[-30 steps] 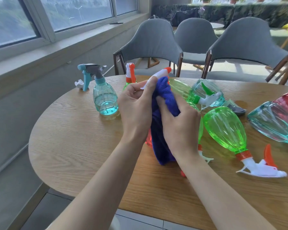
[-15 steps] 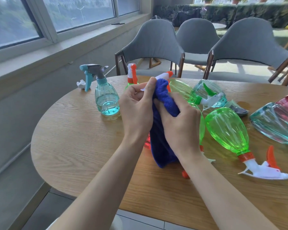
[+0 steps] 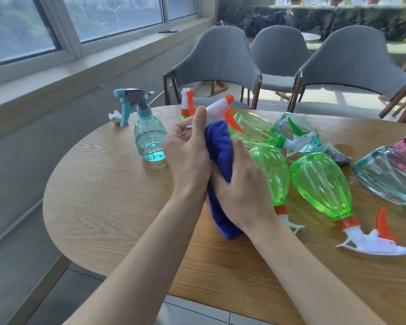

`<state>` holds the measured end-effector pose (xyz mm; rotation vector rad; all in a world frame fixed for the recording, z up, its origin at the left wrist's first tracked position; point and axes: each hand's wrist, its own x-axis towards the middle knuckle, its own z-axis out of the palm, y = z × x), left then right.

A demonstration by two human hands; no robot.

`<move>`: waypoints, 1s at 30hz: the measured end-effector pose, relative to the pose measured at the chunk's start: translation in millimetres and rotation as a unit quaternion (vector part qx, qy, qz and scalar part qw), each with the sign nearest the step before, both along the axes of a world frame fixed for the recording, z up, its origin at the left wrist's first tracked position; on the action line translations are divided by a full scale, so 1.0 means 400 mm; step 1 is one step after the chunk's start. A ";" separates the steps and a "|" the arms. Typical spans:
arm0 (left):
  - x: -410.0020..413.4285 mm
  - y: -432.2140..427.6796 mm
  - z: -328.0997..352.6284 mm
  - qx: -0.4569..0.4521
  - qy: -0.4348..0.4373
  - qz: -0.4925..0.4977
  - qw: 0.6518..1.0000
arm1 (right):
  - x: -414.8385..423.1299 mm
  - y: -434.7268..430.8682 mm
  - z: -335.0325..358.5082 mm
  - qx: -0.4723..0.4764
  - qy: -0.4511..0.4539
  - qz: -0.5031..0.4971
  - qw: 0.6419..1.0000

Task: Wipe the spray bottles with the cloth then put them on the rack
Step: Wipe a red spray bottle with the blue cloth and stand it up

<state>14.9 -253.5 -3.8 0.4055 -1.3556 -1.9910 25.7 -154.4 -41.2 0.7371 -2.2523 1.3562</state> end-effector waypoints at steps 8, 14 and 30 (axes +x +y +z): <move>-0.006 -0.020 0.001 -0.057 -0.035 -0.040 0.997 | -0.016 0.018 0.037 -0.028 -0.194 0.002 0.981; 0.013 -0.025 -0.015 -0.170 -0.072 -0.156 0.970 | -0.051 0.051 0.042 -0.057 -0.246 0.029 0.967; 0.003 -0.028 -0.037 -0.131 -0.163 -0.195 0.958 | -0.087 0.099 0.021 0.029 -0.341 0.036 0.939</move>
